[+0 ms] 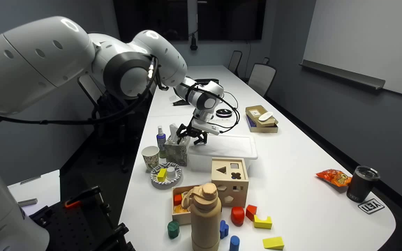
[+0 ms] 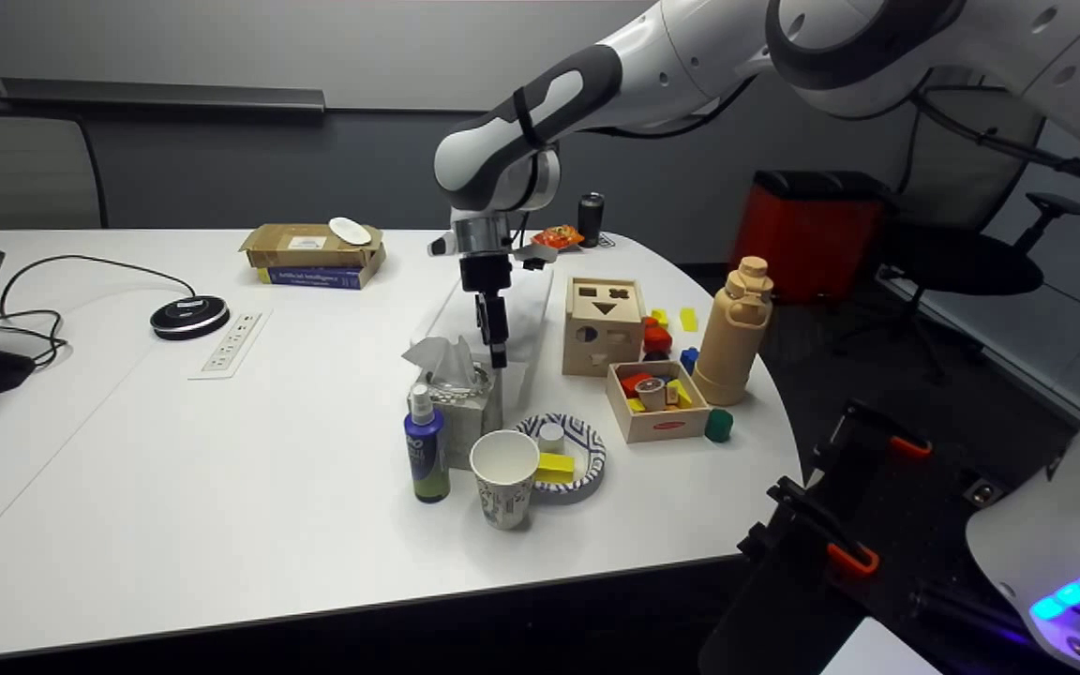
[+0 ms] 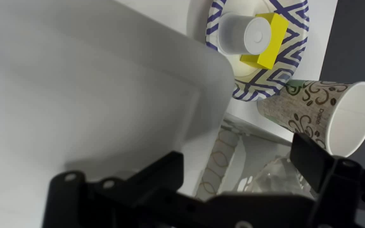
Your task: Move the white container forward
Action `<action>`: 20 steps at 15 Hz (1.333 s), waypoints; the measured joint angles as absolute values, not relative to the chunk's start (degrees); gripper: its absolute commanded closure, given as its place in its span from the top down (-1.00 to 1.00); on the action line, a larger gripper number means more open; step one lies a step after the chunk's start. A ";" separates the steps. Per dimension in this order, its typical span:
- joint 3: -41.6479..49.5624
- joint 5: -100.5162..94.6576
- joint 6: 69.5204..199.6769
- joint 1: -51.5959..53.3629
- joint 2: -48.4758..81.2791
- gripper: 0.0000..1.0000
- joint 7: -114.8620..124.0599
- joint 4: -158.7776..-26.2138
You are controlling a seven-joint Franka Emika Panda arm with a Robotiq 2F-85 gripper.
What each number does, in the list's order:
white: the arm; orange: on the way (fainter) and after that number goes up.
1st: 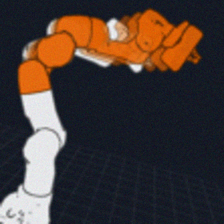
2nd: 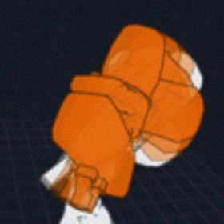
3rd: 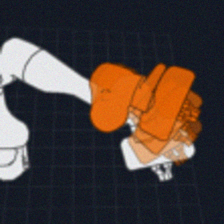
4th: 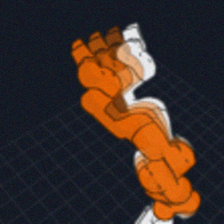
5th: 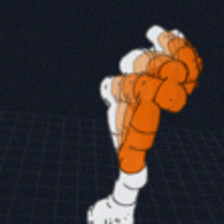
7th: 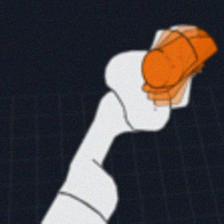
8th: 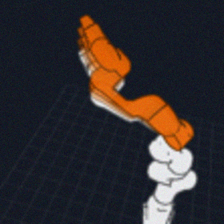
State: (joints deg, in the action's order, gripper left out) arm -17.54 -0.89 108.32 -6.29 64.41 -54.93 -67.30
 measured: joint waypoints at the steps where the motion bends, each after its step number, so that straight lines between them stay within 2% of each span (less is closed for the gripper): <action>1: -17.26 -0.70 108.30 -6.20 64.08 1.00 -55.37 -67.82; 9: -15.64 -0.51 107.43 -6.09 59.99 1.00 -56.10 -69.51; 20: -12.20 -1.93 106.38 -2.34 40.54 1.00 -55.61 -78.30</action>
